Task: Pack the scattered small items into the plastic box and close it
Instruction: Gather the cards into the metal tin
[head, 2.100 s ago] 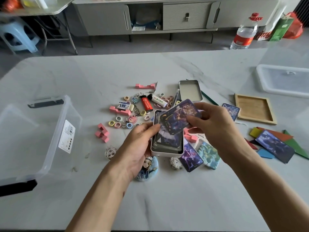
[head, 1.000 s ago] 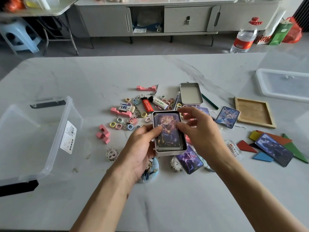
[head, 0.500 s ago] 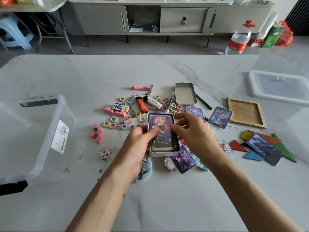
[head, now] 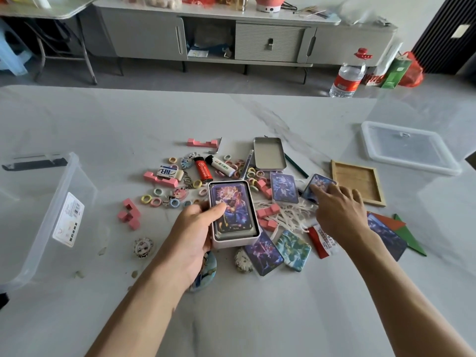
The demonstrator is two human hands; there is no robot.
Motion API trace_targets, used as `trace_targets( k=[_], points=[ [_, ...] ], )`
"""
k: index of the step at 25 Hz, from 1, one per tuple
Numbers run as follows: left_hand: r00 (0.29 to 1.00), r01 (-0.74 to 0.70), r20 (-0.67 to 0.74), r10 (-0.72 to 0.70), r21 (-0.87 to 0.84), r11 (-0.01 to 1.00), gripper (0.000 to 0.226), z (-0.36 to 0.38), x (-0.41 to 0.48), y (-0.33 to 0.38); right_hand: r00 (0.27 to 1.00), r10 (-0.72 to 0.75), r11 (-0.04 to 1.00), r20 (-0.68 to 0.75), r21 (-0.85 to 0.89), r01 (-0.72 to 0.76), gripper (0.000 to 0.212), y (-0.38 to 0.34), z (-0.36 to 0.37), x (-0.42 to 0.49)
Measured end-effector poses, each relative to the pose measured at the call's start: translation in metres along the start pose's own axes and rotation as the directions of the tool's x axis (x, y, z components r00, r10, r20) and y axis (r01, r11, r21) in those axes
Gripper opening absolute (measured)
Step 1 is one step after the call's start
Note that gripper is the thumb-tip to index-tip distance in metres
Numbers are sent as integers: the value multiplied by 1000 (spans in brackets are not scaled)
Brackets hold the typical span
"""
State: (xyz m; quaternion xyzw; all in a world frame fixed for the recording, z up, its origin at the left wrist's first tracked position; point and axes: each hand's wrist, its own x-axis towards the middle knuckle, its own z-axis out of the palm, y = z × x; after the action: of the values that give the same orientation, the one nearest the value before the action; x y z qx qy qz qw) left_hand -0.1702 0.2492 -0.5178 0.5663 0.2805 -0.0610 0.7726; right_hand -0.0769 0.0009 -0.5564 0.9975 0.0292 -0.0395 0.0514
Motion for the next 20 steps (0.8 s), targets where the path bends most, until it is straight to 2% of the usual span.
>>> trace_targets(
  k=[2,5,8,11,13,16,17,20],
  points=[
    [1000,13,-15,-13,-7,1000,26,-1,1,0,1000,6,999,-30,-38,-7,53,-4,-2,-4],
    [1000,4,-13,-5,-8,1000,26,-2,2,-1,987,41,999,-157,-1,-42,44,-7,-7,-7],
    [1000,5,-8,-5,-4,1000,27,-2,4,-1,939,136,965,-315,257,-54,39,-5,-17,-8],
    [1000,7,-13,-8,-14,1000,28,-1,4,-1,868,255,853,-426,522,6,33,-5,-27,-7],
    [1000,9,-19,-10,-25,1000,28,0,5,0,876,281,741,-393,669,63,32,-11,-33,-6],
    [999,11,-33,-13,-38,999,26,1,5,0,965,180,538,-192,840,67,25,-28,-33,-8],
    [999,10,-32,-11,-38,999,24,1,5,0,978,153,537,-143,843,39,22,-33,-30,-8],
    [1000,5,-25,-6,-40,999,23,0,5,0,982,168,659,-87,751,-46,30,-42,-19,-4]
  ],
)
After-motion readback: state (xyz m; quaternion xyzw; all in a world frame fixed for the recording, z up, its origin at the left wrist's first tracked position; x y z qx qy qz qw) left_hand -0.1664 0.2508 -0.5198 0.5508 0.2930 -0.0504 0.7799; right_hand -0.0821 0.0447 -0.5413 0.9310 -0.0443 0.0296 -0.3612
